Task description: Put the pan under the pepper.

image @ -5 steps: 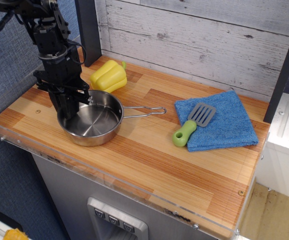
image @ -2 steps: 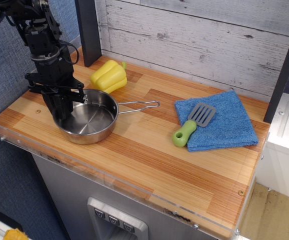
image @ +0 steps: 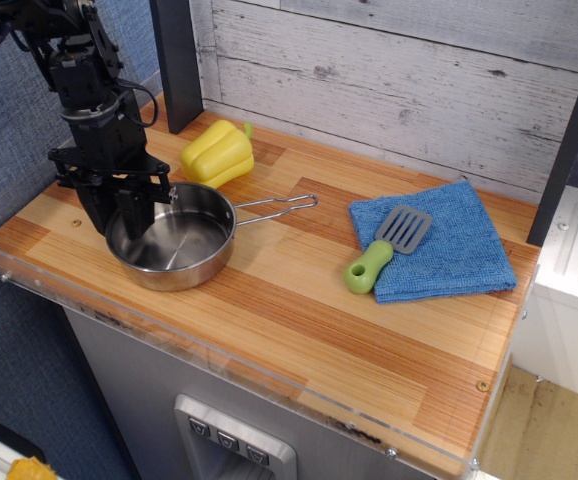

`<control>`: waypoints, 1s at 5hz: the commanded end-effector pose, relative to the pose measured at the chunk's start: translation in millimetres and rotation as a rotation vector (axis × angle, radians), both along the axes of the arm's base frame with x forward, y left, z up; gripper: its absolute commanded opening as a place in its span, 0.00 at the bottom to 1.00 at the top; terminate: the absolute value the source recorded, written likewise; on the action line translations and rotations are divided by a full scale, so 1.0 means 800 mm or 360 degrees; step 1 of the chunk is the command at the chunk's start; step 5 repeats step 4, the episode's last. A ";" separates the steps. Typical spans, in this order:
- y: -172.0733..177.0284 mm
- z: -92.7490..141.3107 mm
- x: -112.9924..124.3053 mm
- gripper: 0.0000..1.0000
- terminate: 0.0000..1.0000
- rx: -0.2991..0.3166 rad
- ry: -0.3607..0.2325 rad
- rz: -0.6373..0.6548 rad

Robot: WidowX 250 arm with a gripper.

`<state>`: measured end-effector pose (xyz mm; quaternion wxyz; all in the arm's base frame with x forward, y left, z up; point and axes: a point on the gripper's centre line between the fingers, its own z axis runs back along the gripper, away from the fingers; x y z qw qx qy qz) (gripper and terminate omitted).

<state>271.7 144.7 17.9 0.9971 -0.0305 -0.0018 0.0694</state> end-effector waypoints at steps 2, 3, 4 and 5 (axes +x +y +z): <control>-0.027 0.093 0.008 1.00 0.00 -0.0057 -0.0166 -0.0022; -0.035 0.119 0.008 1.00 0.00 -0.0073 -0.0186 0.0002; -0.051 0.124 0.015 1.00 1.00 -0.0027 -0.0242 -0.0178; -0.051 0.124 0.015 1.00 1.00 -0.0027 -0.0242 -0.0178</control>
